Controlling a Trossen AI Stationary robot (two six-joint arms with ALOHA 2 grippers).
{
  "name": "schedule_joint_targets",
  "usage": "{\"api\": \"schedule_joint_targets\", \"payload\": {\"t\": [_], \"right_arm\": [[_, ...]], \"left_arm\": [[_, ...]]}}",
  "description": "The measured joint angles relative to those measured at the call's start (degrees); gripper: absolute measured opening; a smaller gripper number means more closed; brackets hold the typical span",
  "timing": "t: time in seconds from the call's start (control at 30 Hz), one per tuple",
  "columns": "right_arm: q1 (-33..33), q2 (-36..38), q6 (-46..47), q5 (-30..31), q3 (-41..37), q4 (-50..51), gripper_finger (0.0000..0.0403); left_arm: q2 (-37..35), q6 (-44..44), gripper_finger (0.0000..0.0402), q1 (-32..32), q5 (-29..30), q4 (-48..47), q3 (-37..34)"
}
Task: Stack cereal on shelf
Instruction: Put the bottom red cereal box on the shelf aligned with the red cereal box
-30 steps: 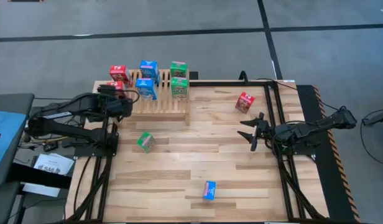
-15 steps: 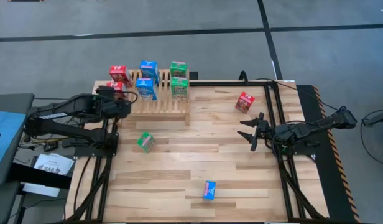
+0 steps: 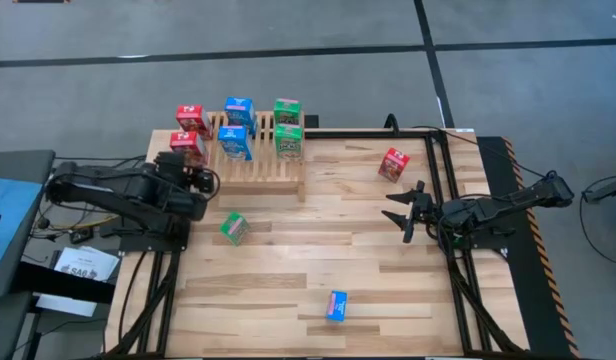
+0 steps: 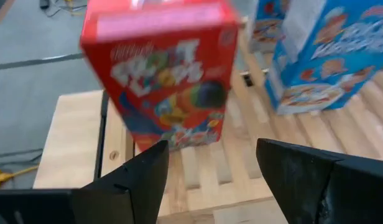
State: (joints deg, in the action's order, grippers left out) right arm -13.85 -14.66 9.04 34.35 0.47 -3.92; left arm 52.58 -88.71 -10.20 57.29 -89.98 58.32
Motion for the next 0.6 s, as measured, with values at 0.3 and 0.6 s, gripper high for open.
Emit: {"api": "schedule_joint_targets", "payload": {"t": [0.3, 0.6], "right_arm": [[0.02, 0.02, 0.0, 0.0, -0.02, 0.0, 0.0272], [0.0, 0.02, 0.0, 0.0, -0.02, 0.0, 0.0272]], "left_arm": [[-0.09, -3.69, 0.0233, -2.29, 0.09, -0.04, -3.16], [-0.09, -3.36, 0.0209, -2.51, 0.27, -0.02, -4.04]]}}
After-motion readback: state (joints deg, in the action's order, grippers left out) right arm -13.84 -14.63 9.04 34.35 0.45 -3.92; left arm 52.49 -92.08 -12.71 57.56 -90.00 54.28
